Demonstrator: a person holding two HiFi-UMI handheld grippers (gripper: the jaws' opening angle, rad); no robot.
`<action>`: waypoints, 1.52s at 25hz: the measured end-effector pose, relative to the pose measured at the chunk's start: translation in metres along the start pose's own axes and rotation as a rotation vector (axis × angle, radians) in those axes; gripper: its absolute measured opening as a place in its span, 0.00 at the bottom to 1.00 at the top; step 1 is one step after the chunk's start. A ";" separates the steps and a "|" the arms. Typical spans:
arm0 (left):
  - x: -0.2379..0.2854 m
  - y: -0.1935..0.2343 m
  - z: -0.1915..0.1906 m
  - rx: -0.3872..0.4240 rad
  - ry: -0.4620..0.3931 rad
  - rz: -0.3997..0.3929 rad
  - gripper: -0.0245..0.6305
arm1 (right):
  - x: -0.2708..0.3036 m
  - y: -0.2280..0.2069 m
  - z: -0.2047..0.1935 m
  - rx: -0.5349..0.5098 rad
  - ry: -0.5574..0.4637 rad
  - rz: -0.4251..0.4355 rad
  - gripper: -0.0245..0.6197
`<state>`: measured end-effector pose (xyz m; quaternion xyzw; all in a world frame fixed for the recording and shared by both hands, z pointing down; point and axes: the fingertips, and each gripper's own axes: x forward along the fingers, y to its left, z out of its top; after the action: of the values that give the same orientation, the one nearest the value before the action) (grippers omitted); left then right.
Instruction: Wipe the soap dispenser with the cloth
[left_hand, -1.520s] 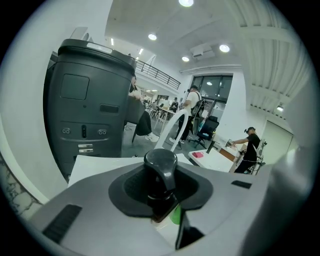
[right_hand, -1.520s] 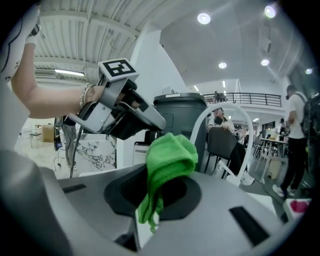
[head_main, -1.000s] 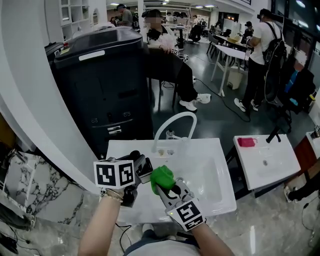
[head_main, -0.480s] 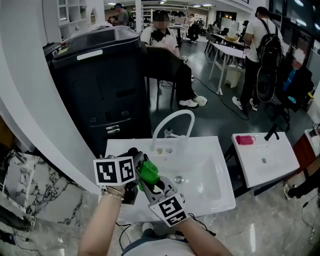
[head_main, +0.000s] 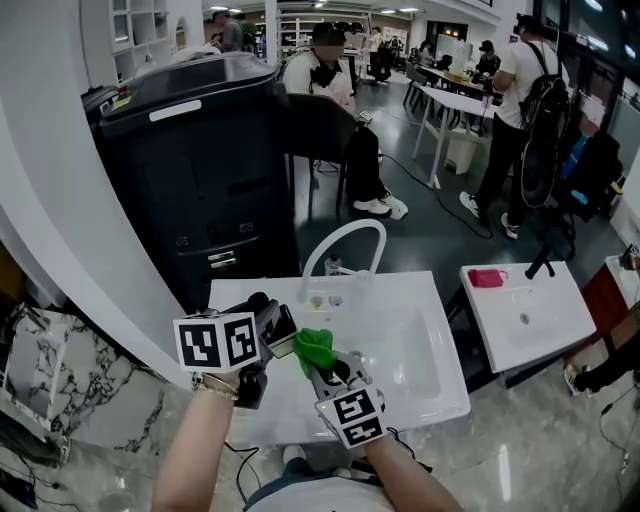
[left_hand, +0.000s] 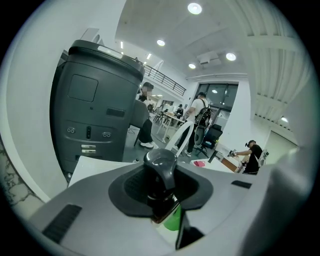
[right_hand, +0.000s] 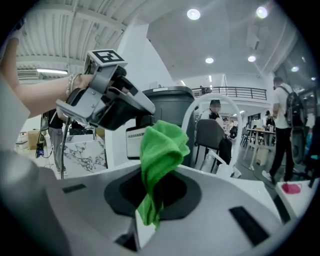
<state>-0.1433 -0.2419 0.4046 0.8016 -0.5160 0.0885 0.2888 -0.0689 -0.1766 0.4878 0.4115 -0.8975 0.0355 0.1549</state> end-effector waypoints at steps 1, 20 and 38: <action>0.000 -0.001 0.001 0.005 0.000 -0.003 0.20 | -0.001 -0.006 -0.004 0.011 0.011 -0.015 0.11; -0.013 -0.045 -0.002 0.379 -0.106 -0.299 0.20 | -0.034 0.005 0.066 -0.076 -0.212 0.153 0.11; -0.020 -0.047 0.008 0.429 -0.128 -0.279 0.20 | -0.010 0.004 0.010 -0.040 -0.049 0.167 0.11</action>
<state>-0.1124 -0.2168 0.3724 0.9117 -0.3873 0.1042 0.0885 -0.0684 -0.1689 0.4759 0.3327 -0.9327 0.0202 0.1378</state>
